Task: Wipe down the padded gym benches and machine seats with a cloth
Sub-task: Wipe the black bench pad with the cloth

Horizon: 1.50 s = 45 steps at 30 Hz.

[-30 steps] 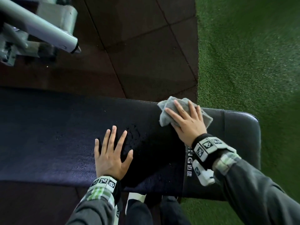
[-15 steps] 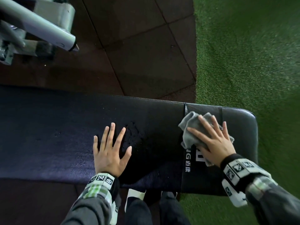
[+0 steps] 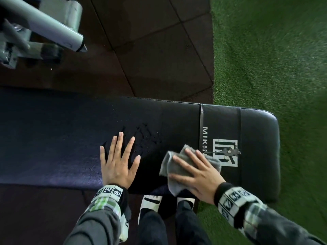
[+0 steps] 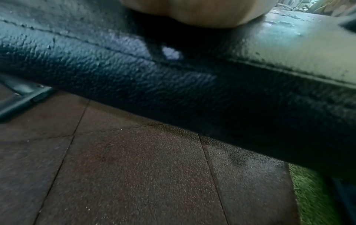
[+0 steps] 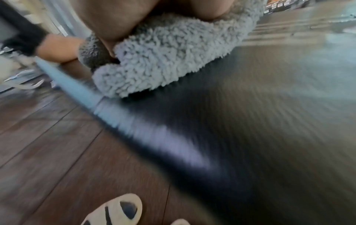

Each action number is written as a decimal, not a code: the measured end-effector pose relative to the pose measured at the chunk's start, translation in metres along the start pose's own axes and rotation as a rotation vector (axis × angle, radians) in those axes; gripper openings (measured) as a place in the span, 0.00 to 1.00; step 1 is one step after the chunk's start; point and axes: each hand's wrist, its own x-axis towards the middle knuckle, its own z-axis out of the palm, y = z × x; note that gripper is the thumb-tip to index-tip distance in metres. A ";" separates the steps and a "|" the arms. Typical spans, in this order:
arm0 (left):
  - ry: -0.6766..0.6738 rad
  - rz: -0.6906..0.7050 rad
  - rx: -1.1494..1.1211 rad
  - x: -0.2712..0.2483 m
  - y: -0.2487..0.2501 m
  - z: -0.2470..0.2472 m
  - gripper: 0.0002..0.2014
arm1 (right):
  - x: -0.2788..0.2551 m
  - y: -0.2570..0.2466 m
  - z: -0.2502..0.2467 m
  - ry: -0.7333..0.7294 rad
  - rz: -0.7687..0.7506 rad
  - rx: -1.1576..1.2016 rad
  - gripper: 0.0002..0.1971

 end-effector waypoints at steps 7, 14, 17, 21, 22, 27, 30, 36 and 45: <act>0.066 0.021 0.008 -0.002 0.000 0.004 0.30 | -0.063 0.035 0.007 -0.053 0.012 -0.080 0.35; 0.083 0.019 0.019 -0.001 0.001 0.005 0.30 | -0.006 0.039 -0.013 0.024 0.351 0.071 0.33; 0.083 0.018 0.024 -0.001 0.000 0.005 0.30 | 0.014 0.011 -0.011 0.057 0.280 0.080 0.31; 0.098 0.028 0.026 -0.001 0.000 0.006 0.29 | -0.003 -0.016 0.005 -0.009 0.035 -0.002 0.29; 0.100 0.029 0.028 -0.001 0.000 0.006 0.29 | -0.014 -0.016 0.008 -0.043 -0.011 -0.026 0.30; 0.097 0.025 0.037 -0.001 0.000 0.006 0.29 | -0.054 0.016 0.011 -0.025 0.050 -0.084 0.34; 0.089 0.023 0.037 -0.002 -0.001 0.006 0.29 | -0.045 0.032 0.003 0.031 0.243 0.004 0.33; 0.056 0.019 0.040 -0.001 -0.001 0.005 0.30 | 0.015 0.012 -0.012 0.071 0.337 0.096 0.31; -0.039 0.074 0.009 -0.003 -0.017 -0.002 0.30 | -0.034 -0.017 0.015 -0.031 -0.031 -0.076 0.35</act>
